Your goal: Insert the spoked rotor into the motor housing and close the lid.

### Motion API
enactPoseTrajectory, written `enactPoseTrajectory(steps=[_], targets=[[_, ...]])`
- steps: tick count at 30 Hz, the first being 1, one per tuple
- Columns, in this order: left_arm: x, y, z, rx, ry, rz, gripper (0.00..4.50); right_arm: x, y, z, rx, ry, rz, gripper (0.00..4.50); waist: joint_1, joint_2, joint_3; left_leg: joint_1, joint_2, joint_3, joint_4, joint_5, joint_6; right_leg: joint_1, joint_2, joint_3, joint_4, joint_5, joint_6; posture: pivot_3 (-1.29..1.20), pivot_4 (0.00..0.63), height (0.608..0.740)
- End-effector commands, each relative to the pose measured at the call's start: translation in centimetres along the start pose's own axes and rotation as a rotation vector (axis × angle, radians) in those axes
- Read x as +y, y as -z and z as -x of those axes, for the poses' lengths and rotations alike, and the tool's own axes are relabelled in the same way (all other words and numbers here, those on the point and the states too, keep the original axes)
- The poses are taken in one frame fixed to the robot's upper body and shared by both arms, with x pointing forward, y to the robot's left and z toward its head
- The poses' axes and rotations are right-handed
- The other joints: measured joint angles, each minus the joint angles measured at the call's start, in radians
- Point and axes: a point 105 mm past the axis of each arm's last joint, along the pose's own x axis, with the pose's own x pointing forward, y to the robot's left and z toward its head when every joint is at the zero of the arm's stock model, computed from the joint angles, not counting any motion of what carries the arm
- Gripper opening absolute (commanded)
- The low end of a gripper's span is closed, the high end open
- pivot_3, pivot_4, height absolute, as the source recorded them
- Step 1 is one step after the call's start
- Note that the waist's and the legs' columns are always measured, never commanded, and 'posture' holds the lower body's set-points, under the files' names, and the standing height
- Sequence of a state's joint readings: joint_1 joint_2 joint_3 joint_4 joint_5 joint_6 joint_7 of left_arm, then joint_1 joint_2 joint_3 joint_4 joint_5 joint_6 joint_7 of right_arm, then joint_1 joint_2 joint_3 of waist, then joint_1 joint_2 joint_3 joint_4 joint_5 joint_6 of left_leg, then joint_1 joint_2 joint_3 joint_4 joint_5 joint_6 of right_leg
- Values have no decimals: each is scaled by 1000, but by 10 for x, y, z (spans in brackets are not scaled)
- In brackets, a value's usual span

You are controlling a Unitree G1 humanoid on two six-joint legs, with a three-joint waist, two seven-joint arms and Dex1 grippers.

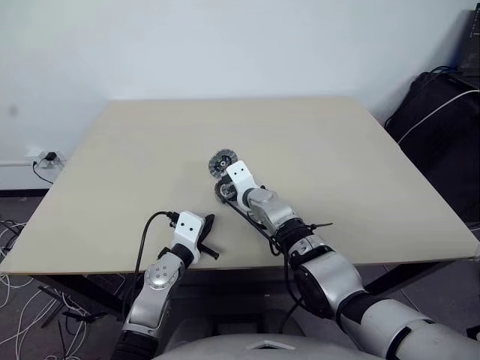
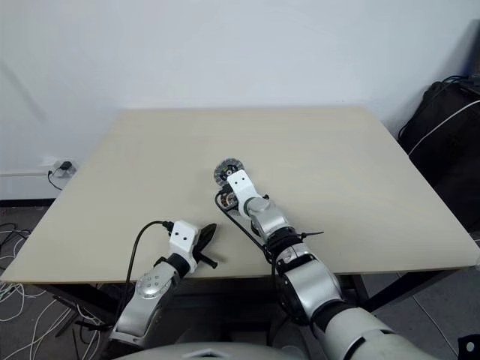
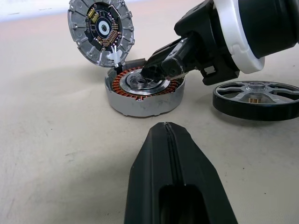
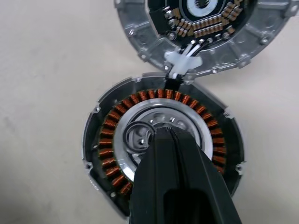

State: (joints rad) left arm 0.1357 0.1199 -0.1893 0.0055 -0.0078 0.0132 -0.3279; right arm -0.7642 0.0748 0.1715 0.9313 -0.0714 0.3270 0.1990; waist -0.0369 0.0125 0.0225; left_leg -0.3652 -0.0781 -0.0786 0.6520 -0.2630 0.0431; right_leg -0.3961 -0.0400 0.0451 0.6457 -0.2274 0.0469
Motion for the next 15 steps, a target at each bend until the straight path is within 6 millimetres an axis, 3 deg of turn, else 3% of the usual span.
enactPoseTrajectory(steps=[1,6,15], targets=[[0,-10,-4,-39,0,-9,0,3,-35,5,-144,-35,2,31,0,0,0,0,0,0,0,0,0,0,0,0,0,0,0,0,0,740],[0,-9,-3,-34,1,-7,0,17,-42,8,-195,-121,-13,31,-1,0,0,0,0,0,0,0,0,0,0,0,0,0,0,0,0,740],[1,-7,-2,-27,-4,-5,0,33,-26,6,-105,-197,42,31,0,0,0,0,0,0,-1,0,0,0,0,0,0,0,0,0,0,740]])
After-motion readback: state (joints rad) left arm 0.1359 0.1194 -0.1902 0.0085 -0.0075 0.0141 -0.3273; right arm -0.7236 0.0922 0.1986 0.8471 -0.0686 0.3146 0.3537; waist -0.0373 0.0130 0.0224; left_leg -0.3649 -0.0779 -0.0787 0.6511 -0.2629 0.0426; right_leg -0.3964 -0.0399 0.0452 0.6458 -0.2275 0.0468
